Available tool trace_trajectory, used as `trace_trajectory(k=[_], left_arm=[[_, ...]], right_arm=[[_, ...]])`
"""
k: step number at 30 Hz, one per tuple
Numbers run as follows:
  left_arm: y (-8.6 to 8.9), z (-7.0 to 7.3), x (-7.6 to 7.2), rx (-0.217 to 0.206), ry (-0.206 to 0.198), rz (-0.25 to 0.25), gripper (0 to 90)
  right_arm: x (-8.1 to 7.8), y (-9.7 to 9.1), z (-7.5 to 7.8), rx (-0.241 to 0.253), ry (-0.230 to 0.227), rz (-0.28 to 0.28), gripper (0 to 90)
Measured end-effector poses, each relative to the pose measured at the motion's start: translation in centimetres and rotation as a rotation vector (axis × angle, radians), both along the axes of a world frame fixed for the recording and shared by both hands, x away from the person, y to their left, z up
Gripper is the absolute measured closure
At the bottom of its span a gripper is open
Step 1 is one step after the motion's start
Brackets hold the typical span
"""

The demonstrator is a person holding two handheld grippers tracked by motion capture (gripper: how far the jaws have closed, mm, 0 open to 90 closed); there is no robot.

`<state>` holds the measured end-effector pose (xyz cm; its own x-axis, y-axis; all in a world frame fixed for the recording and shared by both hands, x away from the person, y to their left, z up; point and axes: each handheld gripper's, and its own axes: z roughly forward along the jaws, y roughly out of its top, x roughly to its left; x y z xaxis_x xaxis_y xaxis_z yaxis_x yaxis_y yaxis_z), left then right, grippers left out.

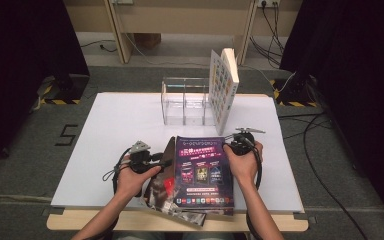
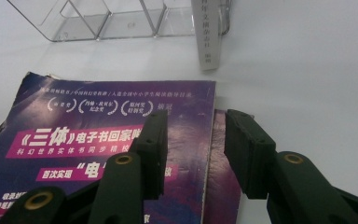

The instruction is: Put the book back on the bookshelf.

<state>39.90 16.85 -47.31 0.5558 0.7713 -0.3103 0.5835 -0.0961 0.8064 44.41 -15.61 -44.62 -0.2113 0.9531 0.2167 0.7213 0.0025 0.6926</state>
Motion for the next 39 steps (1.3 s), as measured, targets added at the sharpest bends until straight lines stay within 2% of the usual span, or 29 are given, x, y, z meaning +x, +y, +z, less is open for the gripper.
trace_trajectory(k=[2,11,20,24,39], left_arm=[[-0.6,-0.2,0.4,0.022,0.009,0.006,46.1],[-2.3,-0.8,1.9,0.018,0.079,0.022,47.1],[-2.7,-1.8,2.5,-0.001,0.143,0.039,52.1],[-2.8,-1.8,2.5,0.001,0.154,0.049,52.9],[-3.1,-2.0,2.5,-0.035,0.201,0.047,54.4]], right_arm=[[0.1,0.1,-0.2,-0.002,0.007,0.006,60.1],[0.4,0.4,-1.1,0.009,0.054,0.016,59.5],[0.7,0.3,-1.5,0.025,0.090,0.026,59.7],[0.7,0.3,-1.8,0.009,0.103,0.027,60.5],[0.8,0.4,-2.2,0.030,0.134,0.036,60.1]])
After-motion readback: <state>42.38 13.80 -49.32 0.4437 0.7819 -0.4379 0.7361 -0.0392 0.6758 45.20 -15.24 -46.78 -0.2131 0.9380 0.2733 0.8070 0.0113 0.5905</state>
